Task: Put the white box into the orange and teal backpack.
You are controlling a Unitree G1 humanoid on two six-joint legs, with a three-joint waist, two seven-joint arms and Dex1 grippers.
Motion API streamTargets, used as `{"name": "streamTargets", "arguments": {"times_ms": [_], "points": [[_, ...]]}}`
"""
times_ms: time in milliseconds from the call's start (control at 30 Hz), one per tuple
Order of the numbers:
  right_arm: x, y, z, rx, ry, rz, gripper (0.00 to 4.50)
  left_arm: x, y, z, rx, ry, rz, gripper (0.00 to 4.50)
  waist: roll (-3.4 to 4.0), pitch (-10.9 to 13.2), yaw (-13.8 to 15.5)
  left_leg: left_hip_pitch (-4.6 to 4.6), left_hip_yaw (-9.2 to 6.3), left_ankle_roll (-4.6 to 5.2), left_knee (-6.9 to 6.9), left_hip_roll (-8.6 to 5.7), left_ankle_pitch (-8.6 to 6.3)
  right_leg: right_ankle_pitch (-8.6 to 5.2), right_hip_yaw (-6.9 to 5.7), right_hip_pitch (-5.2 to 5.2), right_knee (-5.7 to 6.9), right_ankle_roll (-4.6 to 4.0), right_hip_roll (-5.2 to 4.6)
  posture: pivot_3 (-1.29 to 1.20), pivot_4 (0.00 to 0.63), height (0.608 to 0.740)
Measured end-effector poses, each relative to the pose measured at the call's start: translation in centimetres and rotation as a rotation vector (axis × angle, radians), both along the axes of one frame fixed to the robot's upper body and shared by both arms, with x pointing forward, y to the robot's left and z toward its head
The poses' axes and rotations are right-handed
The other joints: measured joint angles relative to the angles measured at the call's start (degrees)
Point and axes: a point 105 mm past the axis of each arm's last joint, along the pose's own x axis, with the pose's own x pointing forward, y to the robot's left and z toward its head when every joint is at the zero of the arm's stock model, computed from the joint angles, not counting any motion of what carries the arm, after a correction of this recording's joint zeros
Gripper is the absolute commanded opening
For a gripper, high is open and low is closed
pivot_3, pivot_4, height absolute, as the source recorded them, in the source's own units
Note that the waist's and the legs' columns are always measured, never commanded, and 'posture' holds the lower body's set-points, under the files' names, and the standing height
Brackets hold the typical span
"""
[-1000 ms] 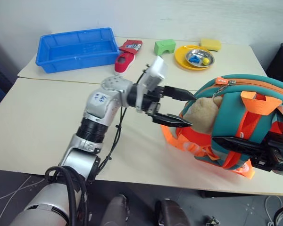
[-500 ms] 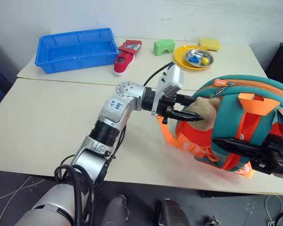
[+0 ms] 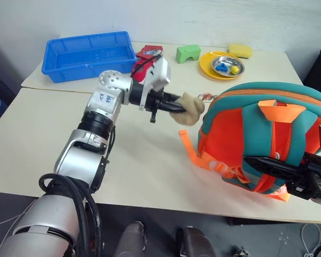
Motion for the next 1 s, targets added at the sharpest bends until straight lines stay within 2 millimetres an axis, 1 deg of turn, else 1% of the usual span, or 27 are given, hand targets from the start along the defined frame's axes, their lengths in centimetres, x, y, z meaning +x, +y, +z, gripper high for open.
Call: {"name": "streamTargets", "arguments": {"times_ms": [67,100,167,233,300,333,367,433,500,600,667,700,733,800,867,900,967,1000], "points": [[0.1,-0.1,0.0,0.004,-0.012,-0.012,0.00,-0.3,-0.1,-2.8,0.077,-0.028,-0.026,0.53,0.00,0.00,-0.02,0.00,0.00,0.00,0.00,0.00,0.00,0.00,0.01,0.00,0.00,0.00,0.00,0.00,0.150,0.740],[0.2,-0.2,0.0,0.004,-0.019,-0.022,0.00,-0.6,-0.6,-4.5,0.095,-0.010,-0.037,0.53,0.00,0.00,-0.04,0.00,0.00,0.00,0.00,0.01,0.00,0.00,0.01,-0.01,0.01,0.00,0.00,0.00,0.150,0.740],[0.4,-0.4,0.0,0.001,-0.039,-0.044,0.00,-1.4,-1.9,-6.8,0.087,0.033,-0.051,0.53,0.00,0.00,-0.03,-0.04,0.00,0.01,0.01,0.02,-0.01,0.00,0.01,-0.04,0.04,0.00,0.00,0.00,0.150,0.740],[0.7,-0.7,-0.1,-0.011,-0.067,-0.083,0.00,-1.7,-2.9,-6.9,0.067,0.020,-0.062,0.53,0.00,0.00,0.04,-0.03,-0.02,0.04,0.02,0.01,-0.02,0.00,0.00,-0.03,0.03,0.00,-0.02,0.00,0.150,0.740],[1.1,-1.1,-0.2,-0.045,-0.093,-0.123,0.00,-1.9,-3.3,-6.8,0.056,0.023,-0.052,0.53,0.02,-0.01,0.13,-0.01,-0.02,0.07,0.03,0.00,-0.04,0.00,0.00,-0.02,0.02,0.00,-0.03,0.00,0.150,0.740],[1.3,-1.3,-0.4,-0.068,-0.099,-0.143,0.48,-1.9,-3.3,-6.9,0.048,0.036,-0.040,1.04,0.03,-0.02,0.12,-0.01,-0.02,0.07,0.03,0.00,-0.03,0.00,0.00,-0.01,0.03,0.00,-0.02,0.00,0.150,0.740],[1.4,-1.6,-0.7,-0.087,-0.095,-0.161,0.63,-1.8,-3.1,-6.9,0.039,0.054,-0.024,1.19,0.03,-0.02,0.13,-0.01,-0.03,0.07,0.03,0.00,-0.03,0.00,-0.01,-0.01,0.03,0.00,-0.02,0.00,0.150,0.740],[1.5,-2.0,-1.4,-0.109,-0.064,-0.178,1.28,-1.8,-2.6,-6.8,0.023,0.108,0.000,1.81,0.02,-0.01,0.03,-0.02,-0.03,0.03,0.03,0.00,-0.01,0.00,-0.01,-0.02,0.08,0.00,-0.01,0.00,0.150,0.740],[1.3,-2.6,-2.2,-0.128,-0.025,-0.188,1.95,-1.7,-1.0,-6.4,0.008,0.162,0.026,2.44,0.03,-0.02,-0.10,-0.01,-0.03,-0.01,0.01,0.02,0.02,0.00,-0.01,-0.03,0.15,0.00,0.01,0.00,0.150,0.740],[0.8,-4.5,-2.7,-0.176,0.008,-0.243,3.03,-2.1,1.9,-5.0,-0.036,0.249,0.040,3.45,0.08,-0.05,-0.51,0.02,-0.01,-0.05,-0.08,0.06,0.04,0.00,0.00,-0.04,0.15,0.00,0.05,0.00,0.150,0.740],[-0.1,-6.0,-2.4,-0.217,0.030,-0.268,3.68,-2.5,4.3,-4.5,-0.046,0.289,0.065,4.03,0.15,-0.07,-0.67,0.06,-0.01,-0.05,-0.13,0.06,0.04,0.00,0.01,-0.01,0.13,-0.01,0.05,0.00,0.150,0.740],[-0.8,-7.0,-2.1,-0.242,0.043,-0.285,4.02,-2.8,5.9,-4.2,-0.055,0.314,0.082,4.35,0.16,-0.07,-0.74,0.06,0.00,-0.04,-0.15,0.05,0.03,0.00,0.01,-0.02,0.10,-0.01,0.05,0.00,0.150,0.740],[-1.4,-8.2,-1.6,-0.259,0.052,-0.307,4.38,-3.2,7.3,-3.8,-0.068,0.341,0.099,4.50,0.16,-0.06,-0.76,0.06,-0.01,-0.02,-0.19,0.06,0.02,0.00,0.00,-0.01,0.08,-0.01,0.05,0.00,0.150,0.740],[-2.6,-10.8,-0.5,-0.281,0.070,-0.377,4.46,-4.0,9.7,-2.5,-0.125,0.422,0.136,4.50,0.15,-0.06,-0.76,0.07,-0.04,0.08,-0.22,0.06,-0.04,0.00,-0.01,0.05,-0.01,-0.01,0.03,0.00,0.150,0.740],[-3.6,-13.0,0.7,-0.284,0.071,-0.427,4.46,-4.7,11.7,-0.1,-0.216,0.489,0.165,4.50,0.13,-0.05,-0.70,0.07,-0.05,0.19,-0.21,0.02,-0.10,0.00,-0.02,0.06,-0.17,-0.01,-0.06,0.00,0.150,0.740],[-4.0,-14.1,1.3,-0.289,0.068,-0.456,4.46,-4.9,12.8,1.4,-0.258,0.492,0.184,4.50,0.14,-0.05,-0.62,0.13,-0.08,0.22,-0.24,0.01,-0.12,0.00,-0.02,0.13,-0.27,-0.01,-0.10,0.00,0.150,0.740],[-4.5,-16.0,2.0,-0.303,0.059,-0.512,4.46,-5.3,14.6,3.2,-0.306,0.472,0.222,4.50,0.14,-0.05,-0.59,0.25,-0.08,0.22,-0.36,0.00,-0.13,0.00,-0.01,0.21,-0.38,-0.02,-0.13,0.00,0.150,0.740],[-4.6,-16.8,2.2,-0.305,0.048,-0.540,4.46,-5.4,15.2,3.6,-0.319,0.460,0.238,4.50,0.14,-0.05,-0.55,0.39,-0.05,0.22,-0.53,-0.04,-0.12,0.00,0.01,0.29,-0.42,-0.02,-0.17,0.00,0.150,0.740]]}}
